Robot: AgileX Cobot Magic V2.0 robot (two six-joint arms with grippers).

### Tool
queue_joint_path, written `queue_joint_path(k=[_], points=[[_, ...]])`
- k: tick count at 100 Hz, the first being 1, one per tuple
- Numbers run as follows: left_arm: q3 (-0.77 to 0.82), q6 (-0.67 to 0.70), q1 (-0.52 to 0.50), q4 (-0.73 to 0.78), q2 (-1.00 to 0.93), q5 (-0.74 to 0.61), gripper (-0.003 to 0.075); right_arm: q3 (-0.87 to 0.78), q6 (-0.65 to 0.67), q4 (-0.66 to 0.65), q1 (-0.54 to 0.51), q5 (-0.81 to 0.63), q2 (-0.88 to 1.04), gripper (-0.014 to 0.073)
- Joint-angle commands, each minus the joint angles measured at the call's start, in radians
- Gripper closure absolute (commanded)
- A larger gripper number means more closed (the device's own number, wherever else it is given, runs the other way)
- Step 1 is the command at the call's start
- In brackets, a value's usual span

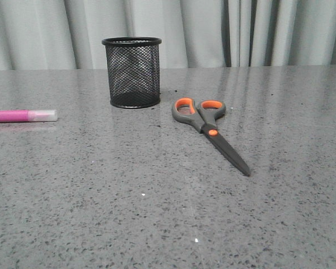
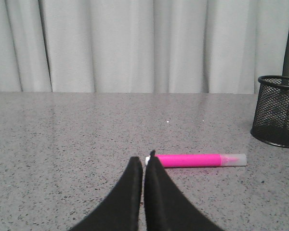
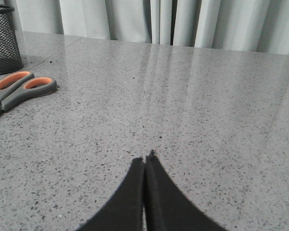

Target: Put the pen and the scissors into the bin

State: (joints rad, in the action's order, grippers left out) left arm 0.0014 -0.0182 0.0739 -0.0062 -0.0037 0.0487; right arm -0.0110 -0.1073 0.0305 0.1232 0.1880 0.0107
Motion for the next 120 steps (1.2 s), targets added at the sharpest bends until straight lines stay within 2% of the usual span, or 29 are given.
queue_joint_path(k=[1, 95, 109, 120], points=[[0.044, 0.005, 0.002, -0.007, -0.032, -0.070, 0.0739, -0.013, -0.001, -0.012, -0.007, -0.086, 0.019, 0.0662], [0.044, 0.005, 0.002, -0.007, -0.032, -0.070, 0.0739, -0.013, -0.003, -0.015, -0.007, -0.101, 0.019, 0.0662], [0.044, 0.005, 0.002, -0.043, -0.032, -0.079, 0.0739, -0.013, -0.003, 0.048, -0.007, -0.107, 0.019, 0.0662], [0.044, 0.005, 0.002, -0.120, -0.032, -0.081, 0.0739, -0.013, -0.003, 0.165, -0.007, -0.116, 0.019, 0.0662]])
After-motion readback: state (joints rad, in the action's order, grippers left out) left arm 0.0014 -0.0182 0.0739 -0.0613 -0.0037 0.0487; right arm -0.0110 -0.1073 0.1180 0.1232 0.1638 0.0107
